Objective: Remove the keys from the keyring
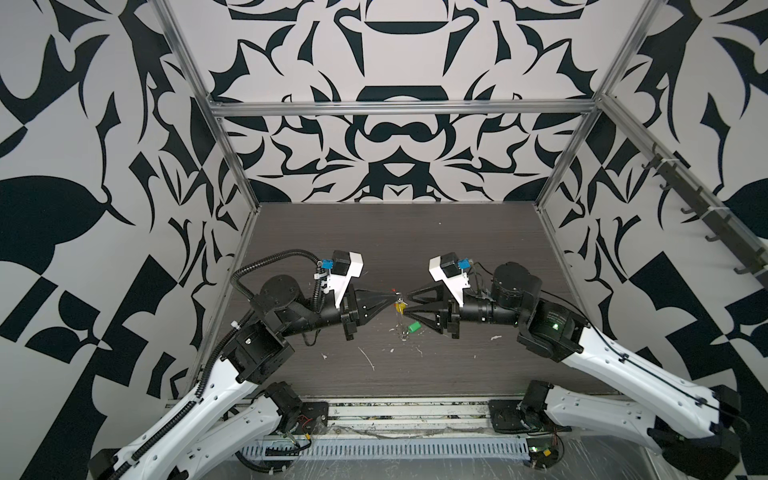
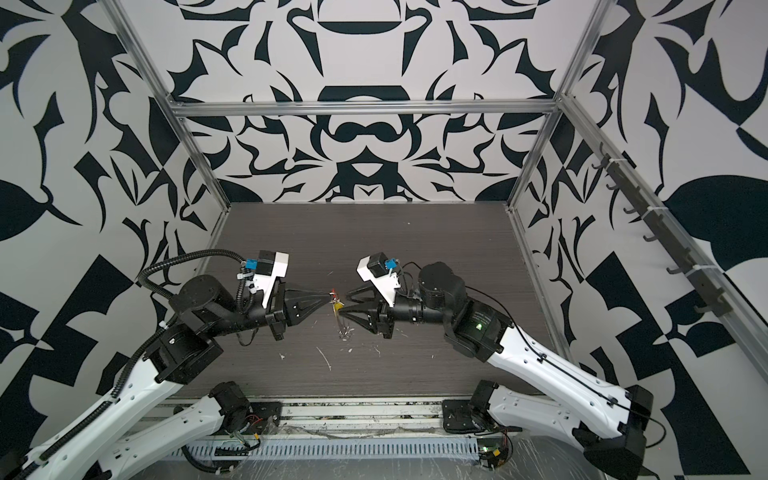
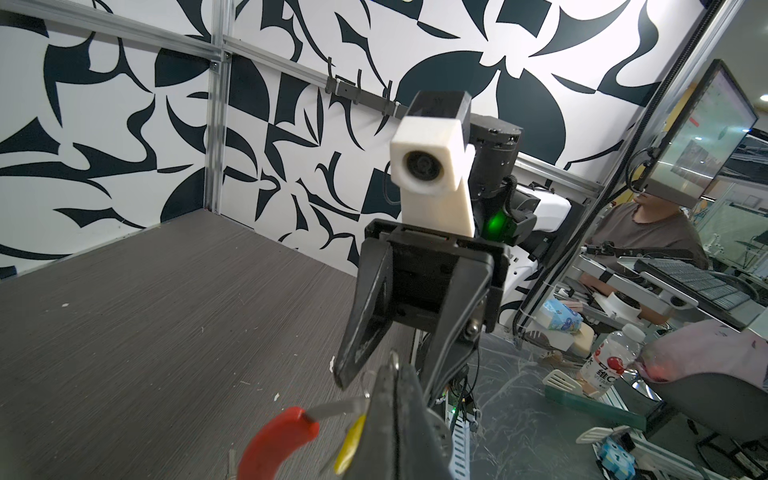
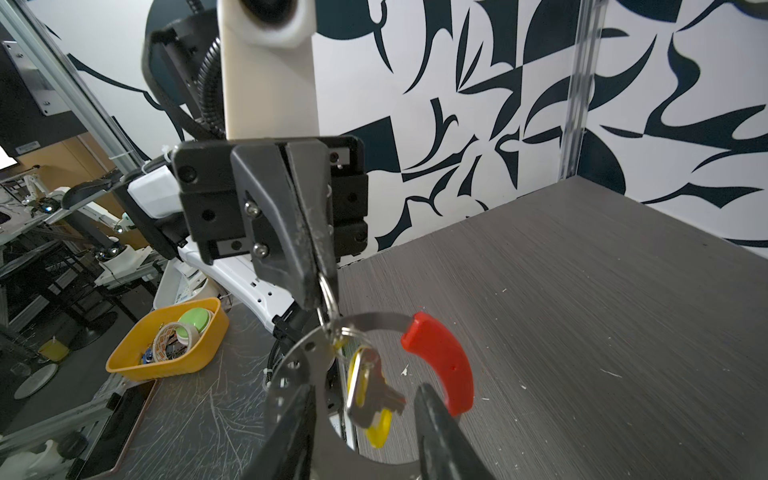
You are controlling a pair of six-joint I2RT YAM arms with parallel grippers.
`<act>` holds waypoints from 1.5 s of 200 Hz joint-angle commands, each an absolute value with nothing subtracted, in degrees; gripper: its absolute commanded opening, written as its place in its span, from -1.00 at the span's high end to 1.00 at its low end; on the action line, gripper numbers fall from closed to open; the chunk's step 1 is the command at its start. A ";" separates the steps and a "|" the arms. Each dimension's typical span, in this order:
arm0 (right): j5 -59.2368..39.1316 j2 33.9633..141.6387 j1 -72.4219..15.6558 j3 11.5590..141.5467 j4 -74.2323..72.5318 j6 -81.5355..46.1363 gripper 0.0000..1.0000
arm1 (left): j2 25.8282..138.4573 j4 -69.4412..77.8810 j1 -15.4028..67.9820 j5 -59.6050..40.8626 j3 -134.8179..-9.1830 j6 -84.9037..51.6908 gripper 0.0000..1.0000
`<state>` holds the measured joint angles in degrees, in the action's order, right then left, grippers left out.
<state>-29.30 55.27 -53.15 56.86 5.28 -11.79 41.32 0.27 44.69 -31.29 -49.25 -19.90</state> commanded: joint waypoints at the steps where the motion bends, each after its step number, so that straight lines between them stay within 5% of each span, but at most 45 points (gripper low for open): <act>1: -28.83 55.44 -53.75 58.90 3.10 -11.01 0.17 | 41.13 3.12 44.82 -31.93 -49.00 -20.65 1.00; 58: -28.39 57.38 -54.57 60.44 3.69 -10.16 0.43 | 41.41 3.69 44.78 -32.17 -48.79 -21.16 1.00; 115: -27.03 57.04 -55.49 60.47 5.01 -8.97 1.00 | 40.40 4.30 44.82 -31.09 -48.10 -21.26 1.00; 200: -25.34 57.20 -57.08 61.17 9.83 -7.39 1.00 | 39.39 3.16 44.82 -31.88 -48.03 -20.19 1.00; 251: -24.78 54.17 -57.06 61.87 11.82 -6.77 0.41 | 39.51 1.32 44.82 -33.81 -48.61 -19.34 1.00; 300: -24.94 52.25 -57.03 62.39 9.88 -6.95 0.22 | 39.64 0.96 44.82 -35.41 -48.95 -19.16 1.00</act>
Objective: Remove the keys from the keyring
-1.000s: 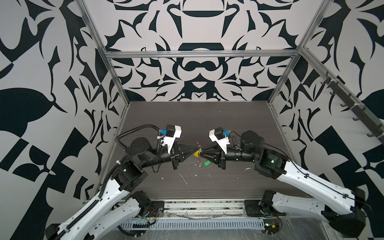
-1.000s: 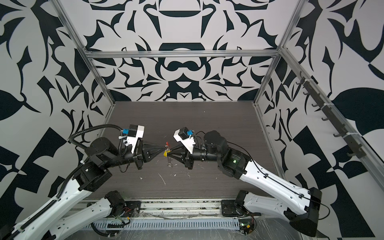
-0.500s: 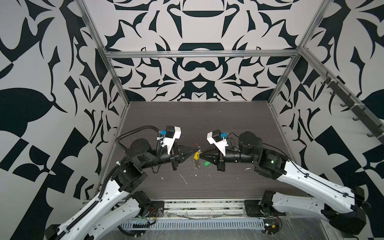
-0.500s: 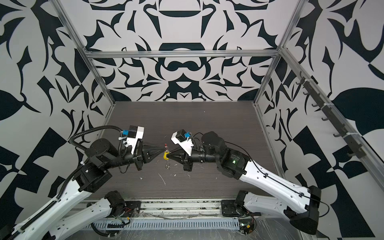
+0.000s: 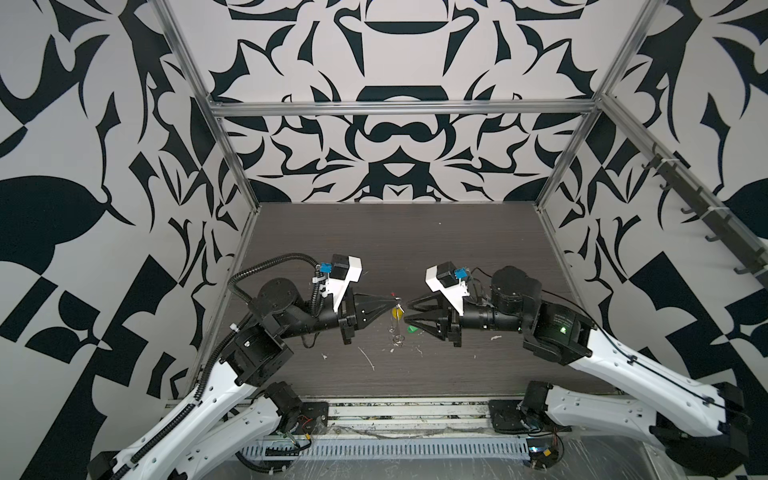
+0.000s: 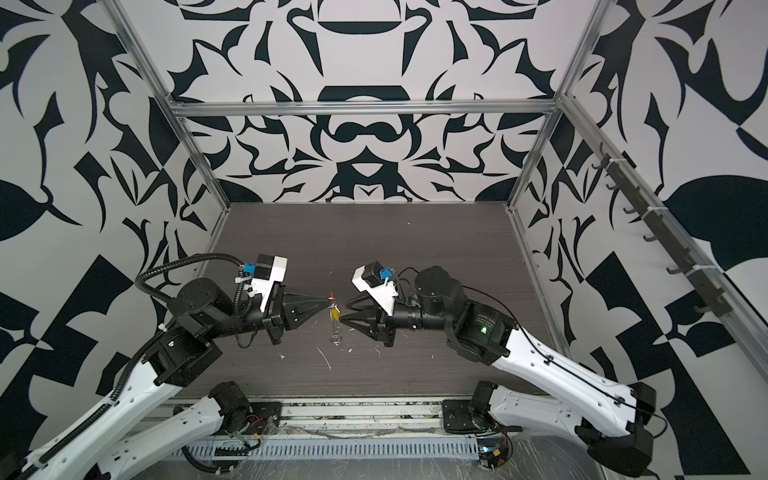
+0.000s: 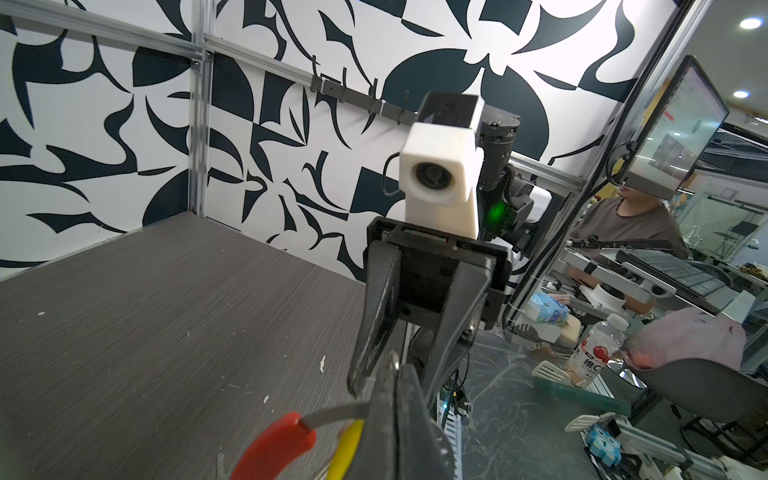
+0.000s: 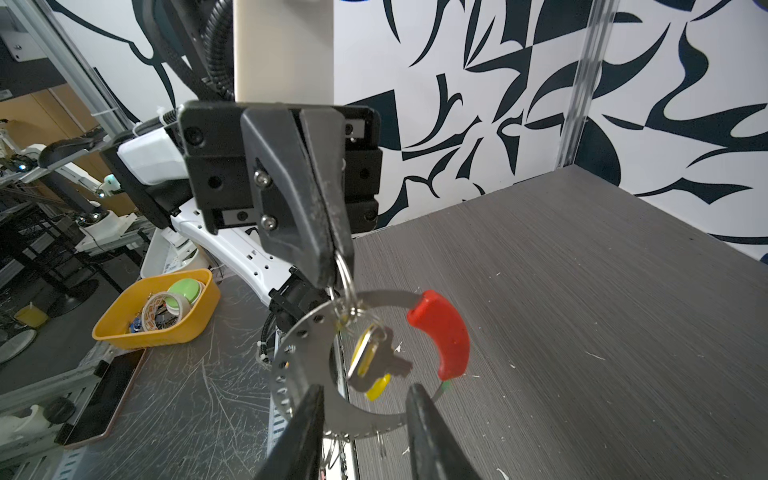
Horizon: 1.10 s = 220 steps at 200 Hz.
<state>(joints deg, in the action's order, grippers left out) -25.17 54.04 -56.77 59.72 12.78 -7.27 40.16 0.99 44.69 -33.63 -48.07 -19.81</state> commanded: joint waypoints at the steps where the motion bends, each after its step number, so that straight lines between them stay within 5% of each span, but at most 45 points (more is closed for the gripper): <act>1: -24.95 52.23 -57.04 62.44 9.78 -6.95 0.21 | 39.64 0.97 44.82 -35.41 -48.95 -19.16 1.00; 52: -27.97 52.68 -56.08 62.56 4.09 -6.59 0.13 | 40.08 1.32 44.82 -38.09 -49.04 -19.68 1.00; 147: -48.53 58.15 -50.42 63.49 -0.46 -13.54 0.02 | 40.95 2.02 44.82 -40.48 -49.04 -20.30 1.00; 220: -47.78 57.66 -50.42 62.37 2.33 -13.61 0.41 | 40.44 2.11 44.82 -38.67 -48.98 -20.35 1.00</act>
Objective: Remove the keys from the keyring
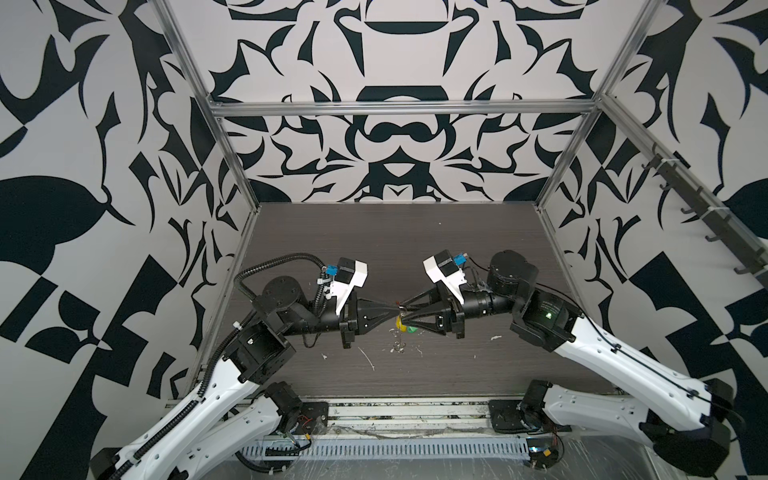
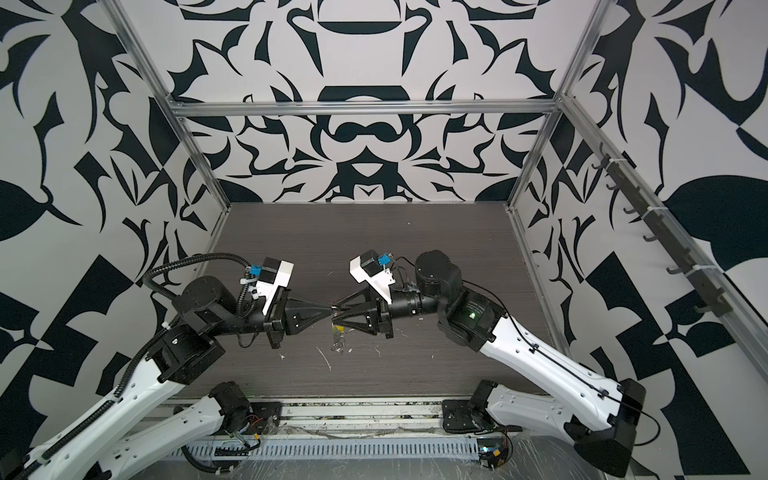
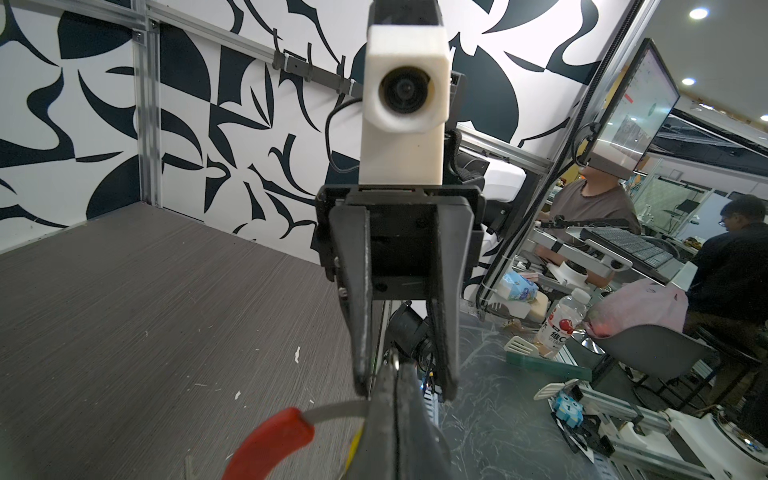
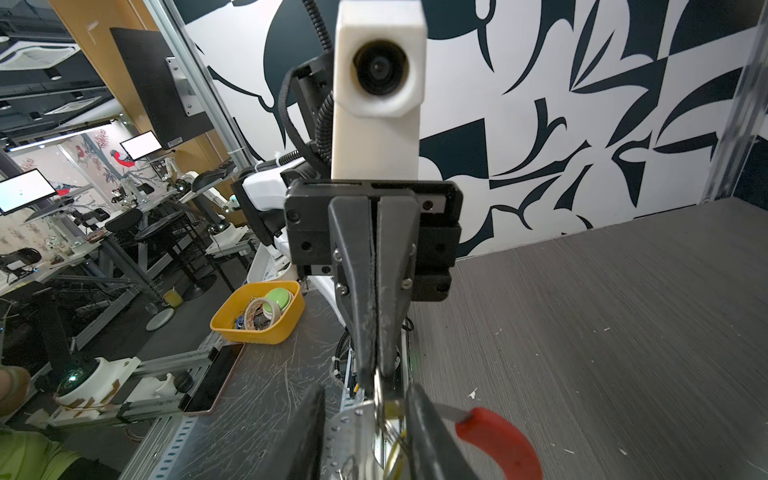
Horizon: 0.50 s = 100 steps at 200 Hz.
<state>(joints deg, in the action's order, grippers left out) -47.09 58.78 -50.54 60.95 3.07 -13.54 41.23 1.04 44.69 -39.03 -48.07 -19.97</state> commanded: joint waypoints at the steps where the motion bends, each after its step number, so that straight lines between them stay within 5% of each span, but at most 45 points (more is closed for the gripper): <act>1: -47.75 57.70 -50.43 62.34 2.39 -13.62 0.42 | 40.44 2.11 44.82 -38.67 -49.01 -20.37 1.00; 100: -46.15 58.05 -50.38 62.13 3.94 -13.38 1.00 | 40.08 1.46 44.76 -36.38 -49.12 -20.20 1.00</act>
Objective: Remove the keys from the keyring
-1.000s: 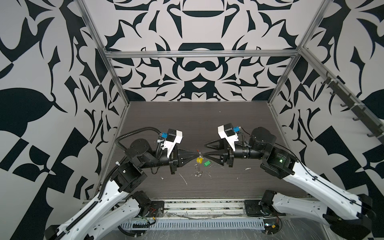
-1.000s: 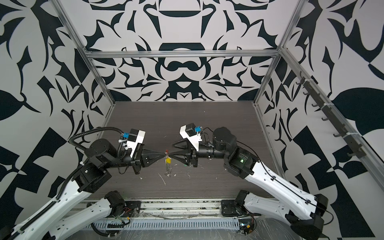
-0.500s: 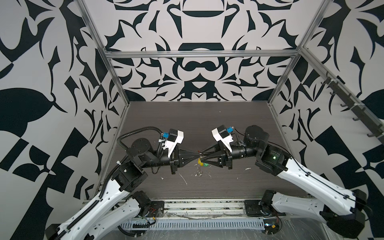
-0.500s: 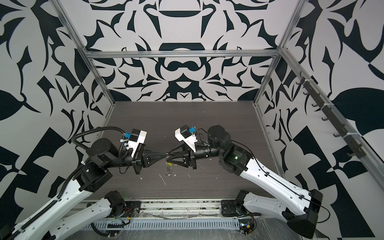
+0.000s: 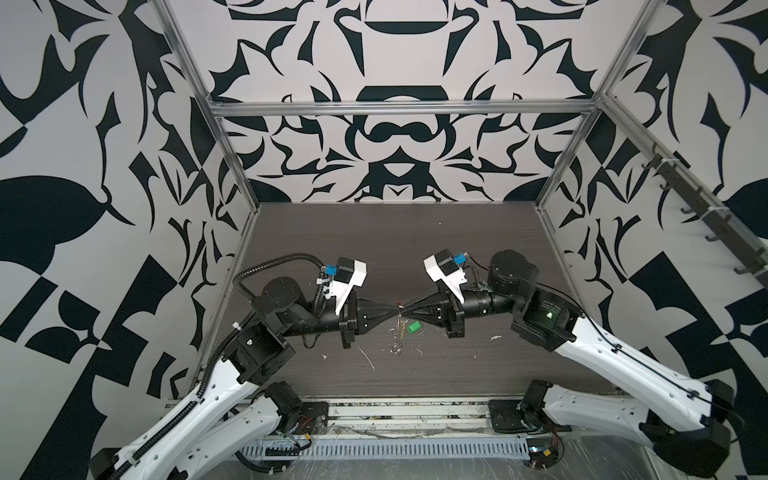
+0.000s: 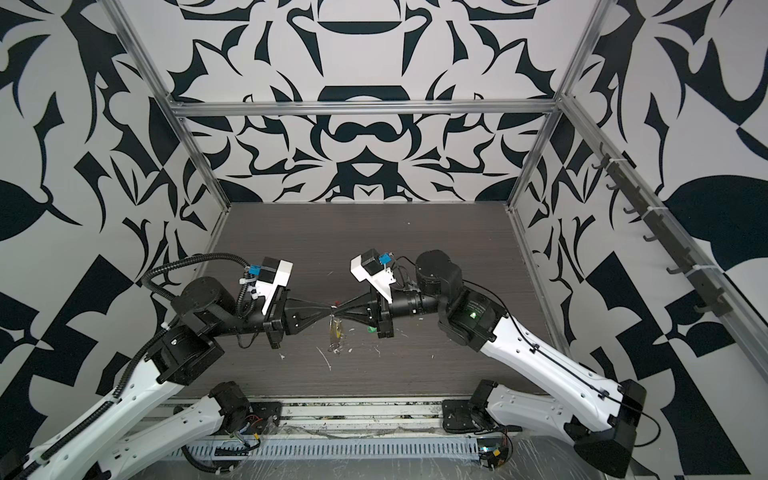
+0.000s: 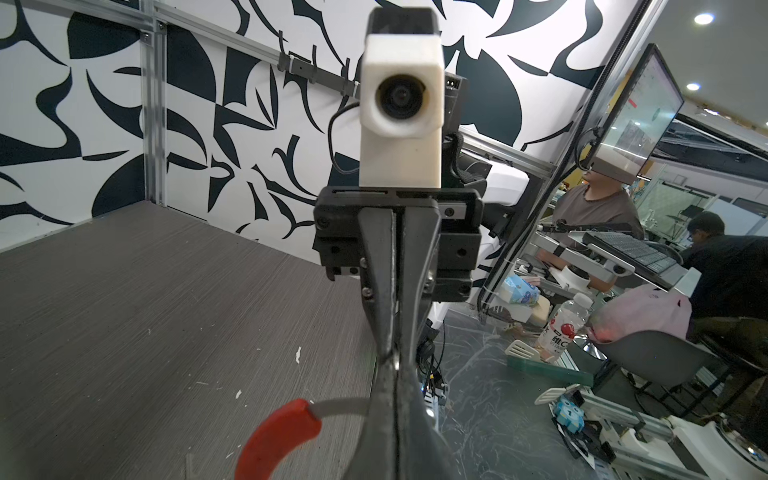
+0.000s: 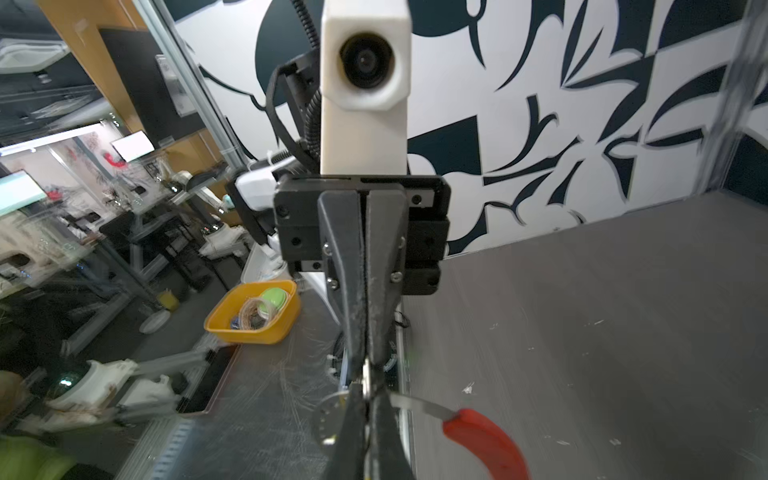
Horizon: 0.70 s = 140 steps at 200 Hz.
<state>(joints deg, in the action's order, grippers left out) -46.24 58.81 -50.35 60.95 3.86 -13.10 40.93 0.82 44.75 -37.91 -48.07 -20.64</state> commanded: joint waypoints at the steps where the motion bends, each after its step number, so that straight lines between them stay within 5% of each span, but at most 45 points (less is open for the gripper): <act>1: -46.15 58.03 -50.41 62.18 4.03 -13.37 1.00 | 40.04 1.39 44.79 -36.25 -49.13 -20.21 1.00; 10: -45.73 57.93 -50.46 62.54 4.85 -12.93 1.00 | 39.86 0.45 44.82 -35.26 -49.46 -20.21 1.00; 29: -45.04 57.74 -50.37 63.56 7.77 -11.63 1.00 | 39.45 -2.07 44.82 -33.26 -50.34 -19.98 0.25; 45: -44.89 57.96 -50.36 64.52 9.78 -10.87 1.00 | 39.05 -4.12 44.82 -32.23 -51.05 -19.70 0.01; 140: -44.44 60.42 -50.36 70.65 20.14 -6.60 1.00 | 45.73 -16.61 44.74 -37.77 -58.03 -18.04 0.12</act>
